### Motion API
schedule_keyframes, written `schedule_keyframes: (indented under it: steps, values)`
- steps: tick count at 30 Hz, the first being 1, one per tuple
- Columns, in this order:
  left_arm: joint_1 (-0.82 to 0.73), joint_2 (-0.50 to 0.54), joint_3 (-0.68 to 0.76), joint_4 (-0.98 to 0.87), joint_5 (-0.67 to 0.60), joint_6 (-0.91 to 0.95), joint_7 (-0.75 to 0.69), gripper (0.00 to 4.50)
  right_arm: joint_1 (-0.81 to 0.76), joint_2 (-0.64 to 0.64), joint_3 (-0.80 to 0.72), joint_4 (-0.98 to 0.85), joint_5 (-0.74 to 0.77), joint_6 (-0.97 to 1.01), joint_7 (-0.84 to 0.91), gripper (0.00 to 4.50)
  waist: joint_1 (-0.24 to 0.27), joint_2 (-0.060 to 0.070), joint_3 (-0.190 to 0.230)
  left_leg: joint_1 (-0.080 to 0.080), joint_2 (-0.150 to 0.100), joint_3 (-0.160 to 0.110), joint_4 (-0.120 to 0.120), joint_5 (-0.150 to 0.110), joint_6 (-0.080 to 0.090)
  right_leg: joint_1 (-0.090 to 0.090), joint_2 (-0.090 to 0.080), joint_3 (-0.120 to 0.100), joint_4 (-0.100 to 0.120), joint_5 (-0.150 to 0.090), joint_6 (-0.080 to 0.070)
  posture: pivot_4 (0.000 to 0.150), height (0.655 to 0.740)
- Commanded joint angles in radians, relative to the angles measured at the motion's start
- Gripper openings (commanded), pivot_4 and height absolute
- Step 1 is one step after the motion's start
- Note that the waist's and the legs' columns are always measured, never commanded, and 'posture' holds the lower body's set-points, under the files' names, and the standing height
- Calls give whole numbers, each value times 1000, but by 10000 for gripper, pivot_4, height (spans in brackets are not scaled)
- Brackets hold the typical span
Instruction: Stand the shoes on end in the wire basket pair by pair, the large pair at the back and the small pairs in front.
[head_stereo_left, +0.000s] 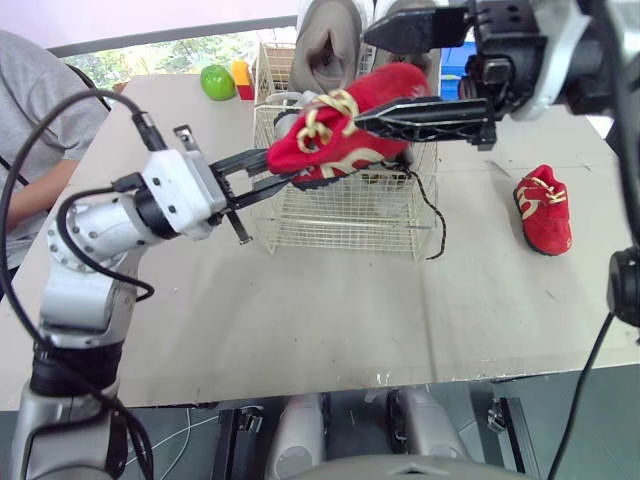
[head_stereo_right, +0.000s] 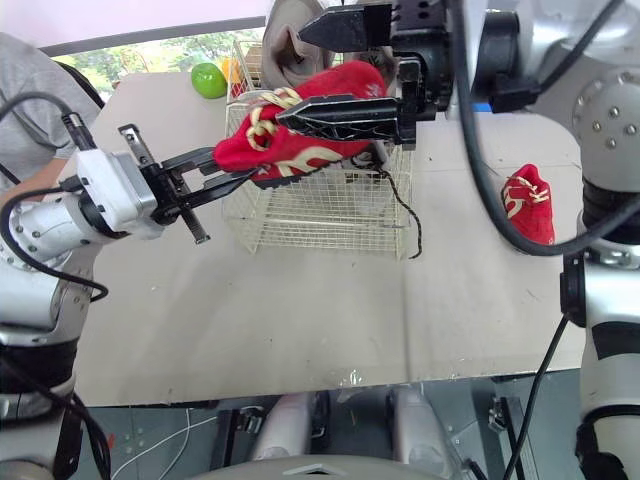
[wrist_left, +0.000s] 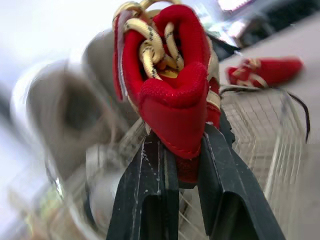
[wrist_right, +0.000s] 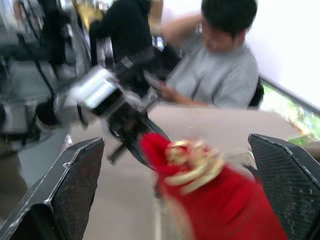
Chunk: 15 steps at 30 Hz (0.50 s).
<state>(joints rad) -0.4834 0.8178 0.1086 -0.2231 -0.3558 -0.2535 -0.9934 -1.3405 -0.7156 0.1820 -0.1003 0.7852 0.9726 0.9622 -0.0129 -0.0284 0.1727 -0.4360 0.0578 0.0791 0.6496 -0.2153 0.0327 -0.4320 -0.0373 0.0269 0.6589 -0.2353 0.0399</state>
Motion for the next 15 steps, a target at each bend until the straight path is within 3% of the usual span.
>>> schedule_keyframes:
  steps: [1,3,6,15]
  values:
    - [-93,-12,-29,106,60,-231,-85,3052,-45,10,93,131,-129,-10,62,45000,-2,0,0,-1,0,1,0,0,0,0,0,1,-1,1,1,1500,7400]
    - [-147,-21,-43,164,82,-317,-102,3052,-62,-3,145,175,-177,-29,145,45000,-1,1,1,-3,0,4,1,0,0,-2,-1,3,-1,2,4,1500,7400]
    - [-209,-22,-58,232,99,-424,-133,3052,-102,9,168,260,-191,23,226,45000,1,1,1,-19,0,2,5,0,0,-17,0,1,3,3,6,1500,7400]
    - [-297,1,-80,378,124,-617,-160,3052,-250,67,149,483,-152,272,383,45000,0,2,1,-19,0,1,6,0,0,-17,0,0,3,3,7,1500,7400]
